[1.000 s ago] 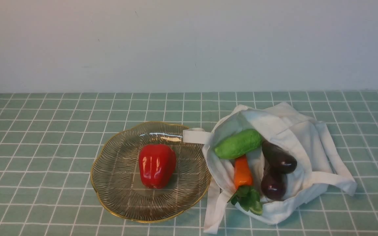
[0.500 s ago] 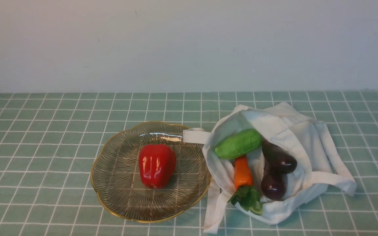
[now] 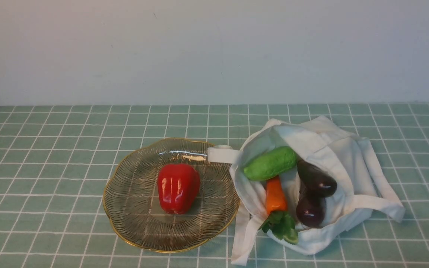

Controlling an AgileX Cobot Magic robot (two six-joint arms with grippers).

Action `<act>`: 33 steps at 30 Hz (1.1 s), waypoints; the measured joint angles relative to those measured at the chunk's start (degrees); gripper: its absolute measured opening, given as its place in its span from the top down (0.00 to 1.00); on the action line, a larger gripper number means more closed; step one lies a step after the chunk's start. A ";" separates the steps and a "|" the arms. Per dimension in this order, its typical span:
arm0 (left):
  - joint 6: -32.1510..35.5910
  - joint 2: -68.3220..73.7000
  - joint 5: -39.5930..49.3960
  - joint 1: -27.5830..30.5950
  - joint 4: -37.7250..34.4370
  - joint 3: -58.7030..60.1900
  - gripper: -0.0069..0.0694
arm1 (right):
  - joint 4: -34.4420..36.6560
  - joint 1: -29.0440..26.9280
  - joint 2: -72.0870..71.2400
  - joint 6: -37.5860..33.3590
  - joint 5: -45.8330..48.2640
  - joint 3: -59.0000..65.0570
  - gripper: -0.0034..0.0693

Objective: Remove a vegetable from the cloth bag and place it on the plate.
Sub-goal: Use the right arm to grab an eggplant from the bag

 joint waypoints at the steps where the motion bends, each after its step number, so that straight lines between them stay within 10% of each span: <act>1: 0.00 0.00 0.00 0.00 0.00 0.00 0.92 | 0.00 0.00 0.00 0.00 0.00 0.00 0.97; 16: 0.00 0.00 0.00 0.00 0.00 0.00 0.92 | 0.30 0.00 0.00 0.17 -0.06 0.00 0.97; 26: 0.00 0.00 0.00 0.00 -0.06 0.00 0.92 | 35.03 0.18 0.00 15.62 -14.40 0.11 0.97; 33: 0.00 0.00 0.00 0.00 -0.06 0.00 0.92 | 42.53 0.18 0.00 15.22 -13.76 -0.07 0.97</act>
